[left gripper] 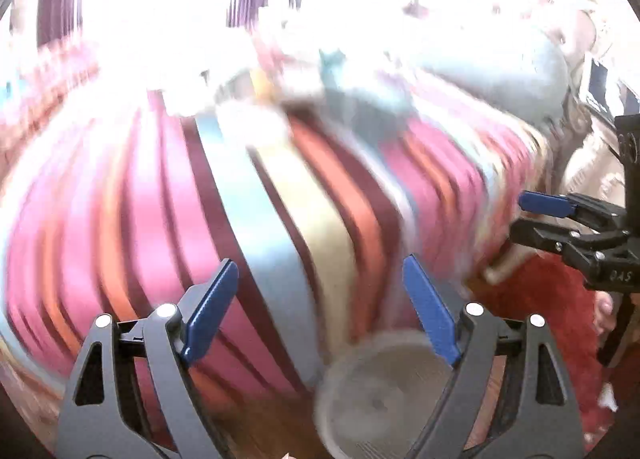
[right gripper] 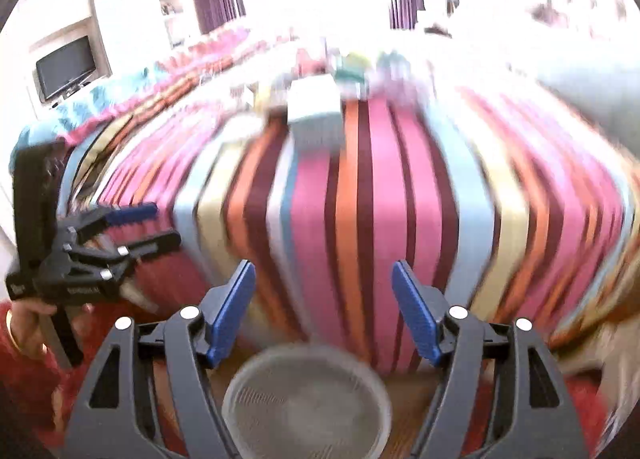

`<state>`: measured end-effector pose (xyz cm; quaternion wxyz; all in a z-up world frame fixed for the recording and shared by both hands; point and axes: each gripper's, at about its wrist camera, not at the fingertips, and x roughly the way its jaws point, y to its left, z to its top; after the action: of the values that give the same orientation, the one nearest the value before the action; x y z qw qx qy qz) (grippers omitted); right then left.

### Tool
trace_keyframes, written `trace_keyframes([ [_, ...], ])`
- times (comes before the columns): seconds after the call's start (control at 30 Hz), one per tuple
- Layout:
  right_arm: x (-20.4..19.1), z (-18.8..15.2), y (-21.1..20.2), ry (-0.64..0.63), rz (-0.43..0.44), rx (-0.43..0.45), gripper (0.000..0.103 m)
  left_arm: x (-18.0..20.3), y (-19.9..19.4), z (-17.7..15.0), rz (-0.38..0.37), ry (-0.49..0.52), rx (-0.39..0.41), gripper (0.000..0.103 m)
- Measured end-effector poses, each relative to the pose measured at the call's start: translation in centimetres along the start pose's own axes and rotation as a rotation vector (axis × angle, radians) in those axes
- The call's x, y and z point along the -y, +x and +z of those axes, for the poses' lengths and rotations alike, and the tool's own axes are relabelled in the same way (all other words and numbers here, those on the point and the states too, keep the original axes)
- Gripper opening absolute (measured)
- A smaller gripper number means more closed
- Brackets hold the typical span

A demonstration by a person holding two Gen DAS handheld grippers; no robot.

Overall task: Collect trash
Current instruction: 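Grasp the white case with the left gripper while the right grasps the teal box, then carry both items over the wastebasket and open both grippers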

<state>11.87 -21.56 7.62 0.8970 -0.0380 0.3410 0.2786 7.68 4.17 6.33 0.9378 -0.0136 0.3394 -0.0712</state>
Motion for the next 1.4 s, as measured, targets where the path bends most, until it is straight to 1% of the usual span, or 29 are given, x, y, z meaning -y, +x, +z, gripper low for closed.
trace_keyframes([
  [0.07, -0.6, 2.9, 1.2, -0.043, -0.022, 0.061, 0.068, -1.4, 0.9, 2.7, 0.049, -0.015, 0.022, 0.082],
  [0.1, -0.8, 3.8, 1.7, -0.052, -0.031, 0.072, 0.068, -2.3, 2.0, 4.4, 0.064, -0.053, 0.018, 0.082],
  [0.17, -0.9, 6.1, 3.4, -0.063, -0.046, 0.092, 0.068, -2.8, 3.3, 6.0, 0.064, -0.097, 0.011, 0.082],
  [0.27, -1.1, 8.5, 4.5, -0.063, -0.041, 0.107, 0.068, -3.1, 6.3, 7.3, 0.111, -0.139, -0.023, 0.082],
  [0.3, -1.0, 8.7, 4.7, -0.065, -0.040, 0.108, 0.070, -3.2, 7.1, 7.4, 0.114, -0.146, -0.028, 0.082],
  [0.33, -1.1, 9.0, 5.1, -0.067, -0.038, 0.103, 0.072, -3.2, 8.0, 7.7, 0.111, -0.160, -0.034, 0.082],
  [0.4, -1.0, 9.5, 5.9, -0.069, -0.028, 0.086, 0.072, -3.4, 9.3, 8.0, 0.109, -0.185, -0.053, 0.082],
  [0.47, -1.1, 10.0, 6.7, -0.078, -0.032, 0.063, 0.072, -3.1, 10.5, 8.0, 0.130, -0.195, -0.070, 0.082],
  [0.5, -1.2, 10.1, 7.3, -0.085, -0.049, 0.049, 0.072, -3.1, 11.2, 8.1, 0.148, -0.190, -0.080, 0.082],
  [0.57, -1.1, 10.1, 7.9, -0.096, -0.078, 0.022, 0.072, -3.0, 11.9, 8.2, 0.206, -0.168, -0.089, 0.082],
  [0.6, -1.1, 10.2, 8.6, -0.100, -0.081, 0.001, 0.072, -2.8, 12.3, 8.4, 0.250, -0.149, -0.094, 0.082],
  [0.67, -1.1, 10.4, 9.6, -0.108, -0.078, -0.027, 0.072, -2.9, 12.7, 8.6, 0.287, -0.141, -0.103, 0.082],
  [0.8, -1.1, 10.3, 11.4, -0.136, -0.087, -0.069, 0.072, -3.7, 12.9, 9.0, 0.281, -0.149, -0.110, 0.082],
  [0.87, -1.1, 10.1, 11.9, -0.140, -0.089, -0.077, 0.071, -4.2, 12.8, 8.8, 0.286, -0.154, -0.112, 0.077],
  [0.9, -1.0, 9.9, 12.1, -0.137, -0.084, -0.082, 0.068, -4.2, 12.7, 8.8, 0.295, -0.146, -0.112, 0.070],
  [0.93, -0.9, 9.7, 12.1, -0.133, -0.073, -0.085, 0.048, -4.3, 12.5, 8.8, 0.290, -0.142, -0.112, 0.070],
  [0.97, -0.9, 9.6, 12.1, -0.128, -0.051, -0.088, 0.046, -4.4, 12.3, 8.7, 0.275, -0.145, -0.114, 0.069],
  [1.07, -0.9, 8.9, 11.1, -0.126, -0.053, -0.072, 0.045, -4.6, 10.9, 7.9, 0.250, -0.157, -0.098, 0.069],
  [1.17, -0.5, 8.5, 10.0, -0.098, -0.018, -0.059, 0.045, -4.8, 9.3, 7.1, 0.215, -0.199, -0.055, 0.069],
  [1.3, 0.2, 8.9, 8.2, -0.041, 0.014, -0.033, 0.045, -4.7, 7.3, 7.3, 0.206, -0.210, -0.012, 0.069],
  [1.4, 0.8, 8.8, 5.2, -0.013, 0.063, 0.004, 0.045, -4.0, 4.2, 7.5, 0.143, -0.204, 0.040, 0.069],
])
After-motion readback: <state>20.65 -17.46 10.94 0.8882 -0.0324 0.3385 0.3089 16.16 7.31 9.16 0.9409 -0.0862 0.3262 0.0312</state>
